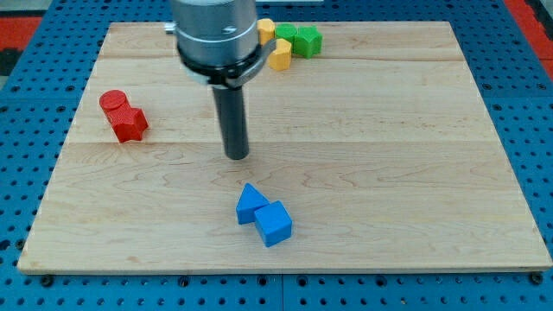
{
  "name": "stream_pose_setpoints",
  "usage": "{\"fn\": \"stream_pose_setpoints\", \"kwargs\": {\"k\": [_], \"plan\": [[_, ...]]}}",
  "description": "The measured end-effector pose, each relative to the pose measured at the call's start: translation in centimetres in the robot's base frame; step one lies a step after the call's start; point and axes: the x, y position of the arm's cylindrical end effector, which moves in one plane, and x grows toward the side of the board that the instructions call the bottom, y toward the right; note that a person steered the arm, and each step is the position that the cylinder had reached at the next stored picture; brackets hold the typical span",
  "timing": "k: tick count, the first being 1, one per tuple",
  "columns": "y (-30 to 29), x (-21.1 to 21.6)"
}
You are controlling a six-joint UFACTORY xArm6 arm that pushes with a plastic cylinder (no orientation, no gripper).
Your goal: Point at yellow hexagon
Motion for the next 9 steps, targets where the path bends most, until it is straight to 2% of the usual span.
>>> {"fn": "stream_pose_setpoints", "kwargs": {"k": [1,9], "plan": [[5.6,0.0],[5.6,-2.9]]}}
